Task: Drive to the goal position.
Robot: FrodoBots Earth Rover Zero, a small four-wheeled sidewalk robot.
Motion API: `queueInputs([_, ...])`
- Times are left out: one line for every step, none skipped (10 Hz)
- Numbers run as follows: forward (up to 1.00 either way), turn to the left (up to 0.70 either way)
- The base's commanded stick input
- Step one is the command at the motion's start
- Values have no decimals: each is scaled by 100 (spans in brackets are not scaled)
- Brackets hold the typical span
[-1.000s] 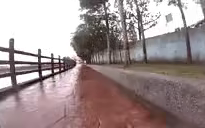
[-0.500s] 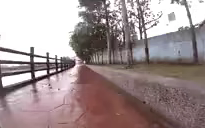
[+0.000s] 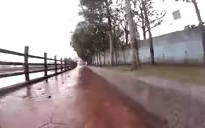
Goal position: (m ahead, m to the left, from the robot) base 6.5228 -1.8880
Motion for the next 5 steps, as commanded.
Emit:
queueInputs([100, 33])
queueInputs([100, 39])
queueInputs([100, 39])
queueInputs([100, 39])
queueInputs([100, 39])
